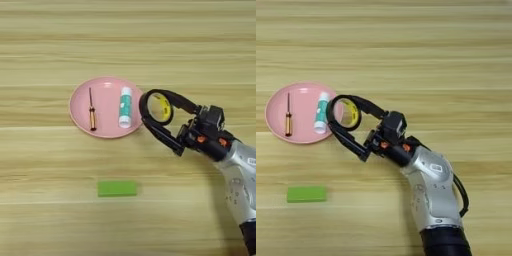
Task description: Move the objects on the table
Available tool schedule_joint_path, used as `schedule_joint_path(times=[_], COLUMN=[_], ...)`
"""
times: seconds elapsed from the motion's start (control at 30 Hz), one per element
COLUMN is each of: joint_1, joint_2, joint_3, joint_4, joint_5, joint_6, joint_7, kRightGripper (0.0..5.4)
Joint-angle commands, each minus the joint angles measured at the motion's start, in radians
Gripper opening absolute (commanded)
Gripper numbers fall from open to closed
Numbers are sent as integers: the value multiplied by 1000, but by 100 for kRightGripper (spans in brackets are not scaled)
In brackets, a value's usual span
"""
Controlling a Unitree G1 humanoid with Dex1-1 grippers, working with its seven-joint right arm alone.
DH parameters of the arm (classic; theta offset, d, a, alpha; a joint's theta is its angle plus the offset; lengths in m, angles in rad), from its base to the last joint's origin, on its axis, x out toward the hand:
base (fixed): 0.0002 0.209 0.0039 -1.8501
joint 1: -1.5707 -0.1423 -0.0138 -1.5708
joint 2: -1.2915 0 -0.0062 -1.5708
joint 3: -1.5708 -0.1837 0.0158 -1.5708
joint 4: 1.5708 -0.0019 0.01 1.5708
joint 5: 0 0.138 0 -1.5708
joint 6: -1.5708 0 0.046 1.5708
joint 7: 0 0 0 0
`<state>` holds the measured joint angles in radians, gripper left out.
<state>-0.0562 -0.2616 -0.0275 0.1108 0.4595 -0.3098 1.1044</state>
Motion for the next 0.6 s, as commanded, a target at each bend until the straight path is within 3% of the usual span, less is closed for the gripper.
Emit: schedule_joint_path(times=[0.03, 0.6], joint_1=[-29, 0], joint_2=[-35, -93], joint_3=[16, 95], joint_4=[-57, -52], joint_5=[-3, -73], joint_6=[19, 53], joint_7=[5, 66], kRightGripper=[402, 402])
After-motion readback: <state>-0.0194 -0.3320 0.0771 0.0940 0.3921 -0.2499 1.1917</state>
